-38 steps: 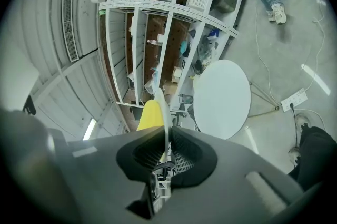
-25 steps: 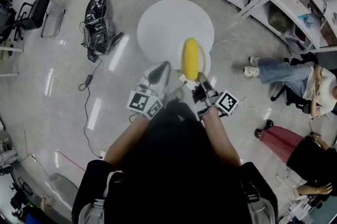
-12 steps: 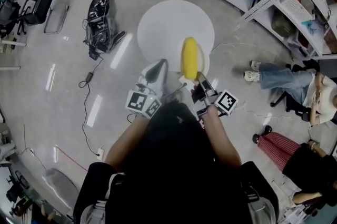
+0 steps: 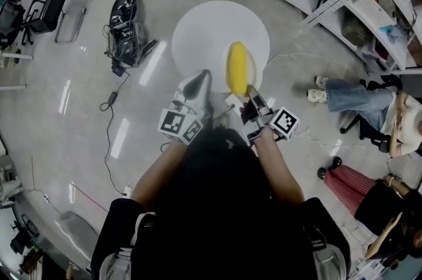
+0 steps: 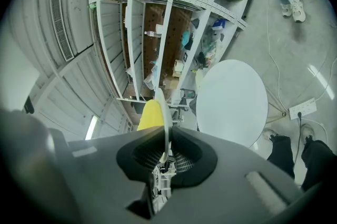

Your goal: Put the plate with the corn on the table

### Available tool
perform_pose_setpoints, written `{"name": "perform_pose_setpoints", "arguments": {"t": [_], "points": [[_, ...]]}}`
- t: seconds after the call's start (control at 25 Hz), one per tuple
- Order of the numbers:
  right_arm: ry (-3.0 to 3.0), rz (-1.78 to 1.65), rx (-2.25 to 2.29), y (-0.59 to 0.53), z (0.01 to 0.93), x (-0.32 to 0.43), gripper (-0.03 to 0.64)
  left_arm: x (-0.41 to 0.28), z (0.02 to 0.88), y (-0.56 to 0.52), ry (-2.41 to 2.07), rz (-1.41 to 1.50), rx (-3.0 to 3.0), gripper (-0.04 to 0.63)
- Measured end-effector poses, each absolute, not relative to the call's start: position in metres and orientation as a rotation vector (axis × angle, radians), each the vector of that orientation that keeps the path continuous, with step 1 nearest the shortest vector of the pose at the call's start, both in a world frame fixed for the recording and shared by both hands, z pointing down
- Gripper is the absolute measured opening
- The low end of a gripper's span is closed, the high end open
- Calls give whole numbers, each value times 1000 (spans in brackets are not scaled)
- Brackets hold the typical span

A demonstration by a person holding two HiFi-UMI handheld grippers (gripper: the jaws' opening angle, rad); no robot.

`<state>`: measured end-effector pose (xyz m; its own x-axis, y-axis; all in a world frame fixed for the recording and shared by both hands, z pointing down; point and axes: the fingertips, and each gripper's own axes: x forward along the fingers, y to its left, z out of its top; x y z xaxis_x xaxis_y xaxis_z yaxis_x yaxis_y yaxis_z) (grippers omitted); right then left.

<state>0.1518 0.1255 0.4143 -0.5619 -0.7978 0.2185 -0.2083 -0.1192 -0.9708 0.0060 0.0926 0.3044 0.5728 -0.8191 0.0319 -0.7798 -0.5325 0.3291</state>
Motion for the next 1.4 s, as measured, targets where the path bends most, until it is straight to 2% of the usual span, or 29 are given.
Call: {"name": "perform_pose_setpoints", "arguments": {"t": [1.4], "points": [[1668, -1771, -1155, 31, 459, 119, 37, -20, 352, -23, -1267, -134, 2433, 5]]}}
